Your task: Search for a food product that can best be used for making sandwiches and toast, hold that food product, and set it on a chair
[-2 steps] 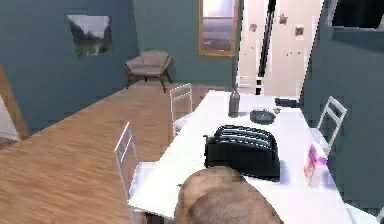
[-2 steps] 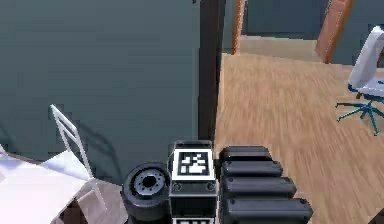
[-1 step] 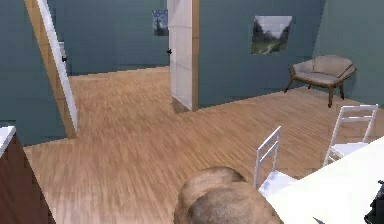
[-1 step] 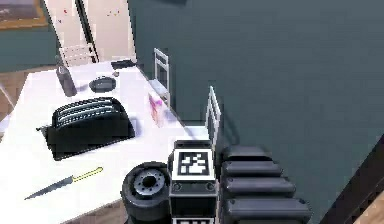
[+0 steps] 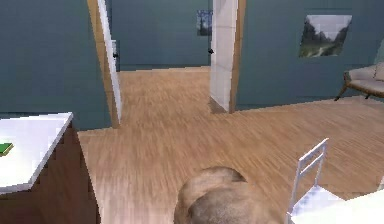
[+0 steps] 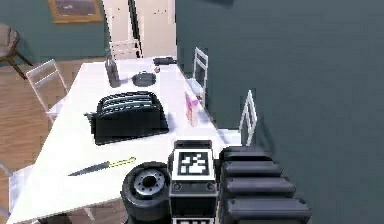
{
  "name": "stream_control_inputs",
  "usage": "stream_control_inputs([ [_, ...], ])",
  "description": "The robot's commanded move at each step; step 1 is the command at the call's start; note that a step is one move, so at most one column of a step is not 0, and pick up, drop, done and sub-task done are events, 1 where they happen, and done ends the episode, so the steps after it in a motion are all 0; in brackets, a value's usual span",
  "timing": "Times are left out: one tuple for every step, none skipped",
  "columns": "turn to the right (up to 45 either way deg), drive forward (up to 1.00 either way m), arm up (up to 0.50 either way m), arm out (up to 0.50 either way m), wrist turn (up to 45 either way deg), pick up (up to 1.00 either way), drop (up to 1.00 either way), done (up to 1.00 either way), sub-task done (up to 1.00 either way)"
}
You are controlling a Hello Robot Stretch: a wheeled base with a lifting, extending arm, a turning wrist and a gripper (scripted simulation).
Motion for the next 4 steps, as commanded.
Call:
stream_control_inputs([
  [0.0, 0.25, 0.00, 0.00, 0.0, 0.00, 0.00, 0.00, 0.00],
  [24.0, 0.00, 0.00, 0.00, 0.0, 0.00, 0.00, 0.00, 0.00],
  [0.0, 0.60, 0.00, 0.00, 0.0, 0.00, 0.00, 0.00, 0.00],
  [3.0, 0.00, 0.00, 0.00, 0.0, 0.00, 0.00, 0.00, 0.00],
])
